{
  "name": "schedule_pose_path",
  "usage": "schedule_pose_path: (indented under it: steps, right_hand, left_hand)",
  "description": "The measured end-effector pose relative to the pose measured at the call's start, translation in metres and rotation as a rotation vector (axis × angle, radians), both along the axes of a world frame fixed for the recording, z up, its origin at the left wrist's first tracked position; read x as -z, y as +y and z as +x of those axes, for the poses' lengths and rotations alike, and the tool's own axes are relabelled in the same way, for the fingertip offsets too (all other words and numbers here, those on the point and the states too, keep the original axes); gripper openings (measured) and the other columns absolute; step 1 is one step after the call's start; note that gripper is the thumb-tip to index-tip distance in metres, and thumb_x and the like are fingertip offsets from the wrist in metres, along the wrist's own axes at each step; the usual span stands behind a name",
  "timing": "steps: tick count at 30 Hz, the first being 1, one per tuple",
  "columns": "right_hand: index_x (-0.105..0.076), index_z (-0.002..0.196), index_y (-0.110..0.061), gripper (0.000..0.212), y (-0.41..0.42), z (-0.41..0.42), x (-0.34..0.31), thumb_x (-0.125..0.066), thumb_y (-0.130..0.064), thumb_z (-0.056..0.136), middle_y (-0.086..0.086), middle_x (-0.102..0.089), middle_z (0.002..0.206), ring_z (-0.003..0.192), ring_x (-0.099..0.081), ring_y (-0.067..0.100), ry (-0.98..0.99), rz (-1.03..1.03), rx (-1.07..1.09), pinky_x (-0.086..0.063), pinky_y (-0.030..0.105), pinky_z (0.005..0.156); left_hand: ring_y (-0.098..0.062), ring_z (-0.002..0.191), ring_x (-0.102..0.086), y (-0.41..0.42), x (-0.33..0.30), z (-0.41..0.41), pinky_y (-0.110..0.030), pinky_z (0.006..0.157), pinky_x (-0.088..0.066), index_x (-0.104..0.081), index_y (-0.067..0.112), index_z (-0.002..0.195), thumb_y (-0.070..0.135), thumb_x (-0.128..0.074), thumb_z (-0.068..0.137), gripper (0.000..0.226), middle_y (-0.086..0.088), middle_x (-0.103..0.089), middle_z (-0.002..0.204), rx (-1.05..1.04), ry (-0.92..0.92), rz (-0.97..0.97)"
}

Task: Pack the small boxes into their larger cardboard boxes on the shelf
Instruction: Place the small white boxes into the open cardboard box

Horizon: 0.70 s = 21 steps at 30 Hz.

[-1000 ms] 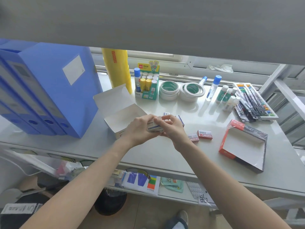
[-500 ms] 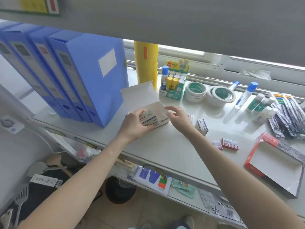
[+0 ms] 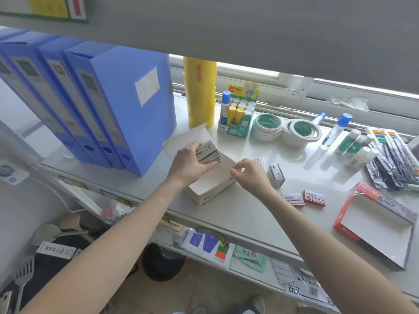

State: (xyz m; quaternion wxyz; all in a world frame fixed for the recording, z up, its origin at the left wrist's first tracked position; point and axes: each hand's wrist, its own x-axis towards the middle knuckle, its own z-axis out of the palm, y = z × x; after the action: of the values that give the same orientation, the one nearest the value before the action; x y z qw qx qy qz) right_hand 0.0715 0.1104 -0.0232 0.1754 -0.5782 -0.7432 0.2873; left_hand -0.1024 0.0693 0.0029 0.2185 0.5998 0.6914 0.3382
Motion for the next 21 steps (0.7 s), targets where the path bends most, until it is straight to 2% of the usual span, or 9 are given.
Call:
schedule_pose_path:
  steps: [2, 5, 10, 15, 18, 21]
  right_hand:
    - [-0.073, 0.094, -0.006, 0.025, -0.009, 0.003, -0.003, -0.055, -0.02, 0.083, 0.01, -0.068, 0.107, 0.106, -0.058, 0.026, -0.018, 0.014, 0.015, -0.041, 0.031, 0.089]
    - [-0.072, 0.094, -0.005, 0.029, -0.021, 0.007, -0.004, -0.053, -0.025, 0.085, 0.008, -0.068, 0.108, 0.108, -0.056, 0.025, -0.061, 0.026, 0.076, -0.037, 0.028, 0.084]
    - [-0.065, 0.112, -0.004, 0.039, -0.034, 0.011, -0.003, -0.052, -0.033, 0.088, 0.011, -0.061, 0.118, 0.114, -0.054, 0.029, -0.114, 0.03, 0.132, -0.039, 0.033, 0.091]
    - [-0.065, 0.098, 0.001, 0.04, -0.042, 0.015, 0.0, -0.052, -0.036, 0.088, 0.014, -0.059, 0.108, 0.101, -0.058, 0.035, -0.125, 0.033, 0.169, -0.042, 0.038, 0.083]
    - [-0.065, 0.095, -0.002, 0.036, -0.043, 0.015, -0.001, -0.053, -0.035, 0.086, 0.014, -0.057, 0.103, 0.096, -0.059, 0.036, -0.128, 0.025, 0.163, -0.043, 0.037, 0.081]
    - [-0.061, 0.085, -0.007, 0.029, -0.041, 0.014, 0.0, -0.054, -0.035, 0.084, 0.013, -0.058, 0.101, 0.095, -0.059, 0.036, -0.119, 0.01, 0.173, -0.041, 0.035, 0.079]
  left_hand:
    - [-0.019, 0.091, -0.063, 0.007, 0.0, 0.007, -0.029, 0.074, -0.051, -0.062, 0.017, 0.105, 0.037, -0.078, 0.071, 0.043, -0.003, -0.069, 0.1, 0.039, 0.06, -0.039]
    - [-0.022, 0.095, -0.062, 0.011, 0.004, 0.02, -0.03, 0.073, -0.048, -0.061, 0.018, 0.107, 0.037, -0.074, 0.074, 0.04, -0.002, -0.066, 0.104, 0.12, 0.18, -0.103]
    - [-0.025, 0.099, -0.061, 0.009, 0.01, 0.039, -0.034, 0.077, -0.049, -0.06, 0.022, 0.114, 0.037, -0.071, 0.077, 0.042, -0.002, -0.064, 0.111, 0.153, 0.238, -0.05]
    - [-0.022, 0.1, -0.055, 0.004, 0.014, 0.043, -0.031, 0.079, -0.041, -0.064, 0.024, 0.107, 0.046, -0.072, 0.073, 0.042, -0.001, -0.066, 0.098, 0.161, 0.33, -0.009]
    - [-0.024, 0.093, -0.058, 0.002, 0.014, 0.044, -0.032, 0.074, -0.044, -0.064, 0.026, 0.103, 0.052, -0.071, 0.072, 0.041, -0.004, -0.065, 0.096, 0.144, 0.35, -0.099]
    - [-0.024, 0.096, -0.059, 0.002, 0.02, 0.043, -0.03, 0.071, -0.042, -0.063, 0.027, 0.1, 0.052, -0.068, 0.073, 0.037, -0.002, -0.066, 0.097, 0.143, 0.388, -0.16]
